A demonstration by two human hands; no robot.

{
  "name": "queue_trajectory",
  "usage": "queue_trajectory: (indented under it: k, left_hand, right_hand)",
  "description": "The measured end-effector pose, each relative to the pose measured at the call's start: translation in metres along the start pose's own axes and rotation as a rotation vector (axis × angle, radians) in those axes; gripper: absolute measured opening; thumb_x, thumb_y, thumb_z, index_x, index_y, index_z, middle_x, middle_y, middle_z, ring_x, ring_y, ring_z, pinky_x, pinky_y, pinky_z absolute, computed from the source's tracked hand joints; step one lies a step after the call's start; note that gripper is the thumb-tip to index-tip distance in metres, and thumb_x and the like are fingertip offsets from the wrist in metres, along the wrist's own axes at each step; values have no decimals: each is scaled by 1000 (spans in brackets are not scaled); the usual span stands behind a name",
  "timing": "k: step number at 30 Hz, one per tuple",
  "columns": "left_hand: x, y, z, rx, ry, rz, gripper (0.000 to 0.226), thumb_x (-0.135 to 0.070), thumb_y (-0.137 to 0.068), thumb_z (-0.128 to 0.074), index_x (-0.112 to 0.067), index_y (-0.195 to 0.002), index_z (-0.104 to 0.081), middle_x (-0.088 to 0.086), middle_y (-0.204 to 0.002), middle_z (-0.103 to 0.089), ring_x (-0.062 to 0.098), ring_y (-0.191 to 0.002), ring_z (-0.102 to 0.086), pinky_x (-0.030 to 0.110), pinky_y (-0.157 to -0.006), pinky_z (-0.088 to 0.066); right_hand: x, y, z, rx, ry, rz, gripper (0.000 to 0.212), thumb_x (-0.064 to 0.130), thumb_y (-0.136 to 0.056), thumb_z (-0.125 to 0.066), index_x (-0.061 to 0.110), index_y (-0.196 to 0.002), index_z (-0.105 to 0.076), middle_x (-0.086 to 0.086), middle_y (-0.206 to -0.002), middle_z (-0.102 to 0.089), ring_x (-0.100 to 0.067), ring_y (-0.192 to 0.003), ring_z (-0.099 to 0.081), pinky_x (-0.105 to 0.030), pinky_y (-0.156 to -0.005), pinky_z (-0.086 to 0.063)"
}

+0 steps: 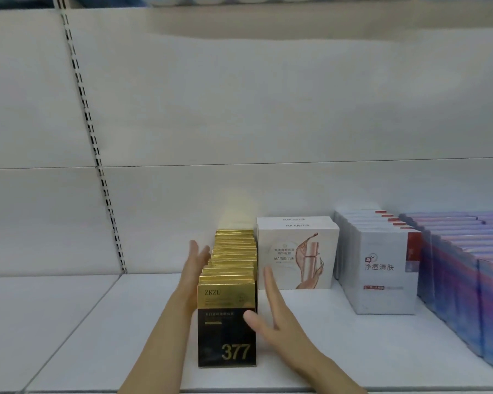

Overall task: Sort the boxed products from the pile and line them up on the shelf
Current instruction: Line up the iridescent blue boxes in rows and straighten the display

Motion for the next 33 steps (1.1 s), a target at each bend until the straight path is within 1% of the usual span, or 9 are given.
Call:
queue_trajectory:
  k: [4, 7, 10, 12, 16, 19, 24, 28, 33]
  left_hand:
    - [-57, 55, -4, 92, -527, -404, 105, -95, -58, -49, -56, -149, -14, -30, -159, -4, 3, -149, -1, 46, -121, -3]
    - [-51, 84, -33, 198, -924, -360, 139, -72, -40, -85, -66, -142, 8, -45, -149, 16, -10, -143, 10, 36, -115, -13]
    - [-27, 110, -52, 165, -1264, -421, 150, -49, -45, -95, -64, -140, 20, -38, -145, 37, 1, -146, 20, 42, -117, -23]
    - [-16, 111, -53, 57, -1366, -513, 149, -43, -48, -95, -61, -142, 18, -32, -147, 39, 6, -148, 16, 45, -116, -32]
    - [-10, 103, -53, -66, -1397, -581, 139, -43, -51, -95, -57, -147, 5, -30, -151, 33, 4, -149, 9, 32, -110, -39]
    - [-9, 98, -53, -69, -1443, -527, 131, -52, -51, -92, -63, -143, 1, -34, -150, 28, 6, -148, 10, 40, -113, -38]
    - [-31, 96, -66, -83, -1504, -559, 124, -97, -52, -51, -49, -150, 9, -25, -154, 30, 3, -142, 31, 36, -119, -3]
    - [-75, 43, -132, -50, -1619, -701, 87, -66, -86, -53, -35, -155, -13, -15, -163, 4, 8, -150, 3, 31, -121, -13]
    - [-54, -68, -190, 205, -1820, -447, 72, -44, -89, -67, -22, -150, -35, -1, -153, -34, 20, -137, -37, 37, -111, -35]
  right_hand:
    - [-38, 9, 61, -230, 534, -23, 92, 48, -97, -49, 31, -149, 25, 16, -156, 32, -4, -144, 26, -31, -120, 9]
    - [-63, 1, 89, -267, 932, -54, 120, 36, -78, -76, 19, -154, 15, -6, -162, 19, -31, -148, 18, -49, -118, 2]
    - [-79, -18, 95, -186, 1082, -43, 121, 38, -59, -87, 16, -156, -18, -13, -163, -8, -42, -148, -3, -61, -113, -10]
    - [-82, -34, 97, -141, 1164, -13, 117, 43, -58, -86, 14, -154, -25, -14, -162, -14, -43, -147, -9, -63, -112, -14]
    - [-87, -60, 104, -126, 1211, -19, 123, 45, -57, -84, 5, -153, -18, -18, -161, -9, -38, -149, -6, -55, -116, -13]
    - [-89, -66, 104, -149, 1160, -17, 123, 40, -56, -84, 3, -153, -17, -20, -161, -7, -39, -148, -5, -55, -116, -13]
    - [-81, -60, 103, -200, 1119, 62, 116, 48, -65, -82, 3, -153, -22, -18, -162, -10, -36, -149, -7, -51, -115, -14]
    - [-81, -60, 104, -198, 1106, 76, 116, 46, -63, -82, 5, -153, -22, -15, -162, -10, -35, -149, -9, -50, -114, -15]
    - [-82, -57, 104, -213, 1106, 94, 113, 40, -64, -82, 5, -153, -21, -16, -162, -10, -35, -149, -10, -50, -114, -15]
Point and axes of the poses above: each hand's wrist, its own y-axis away from the middle knuckle, its own z-axis out of the back of the hand, x = y × z, the point moved 9 cm from there along -y, towards the middle knuckle
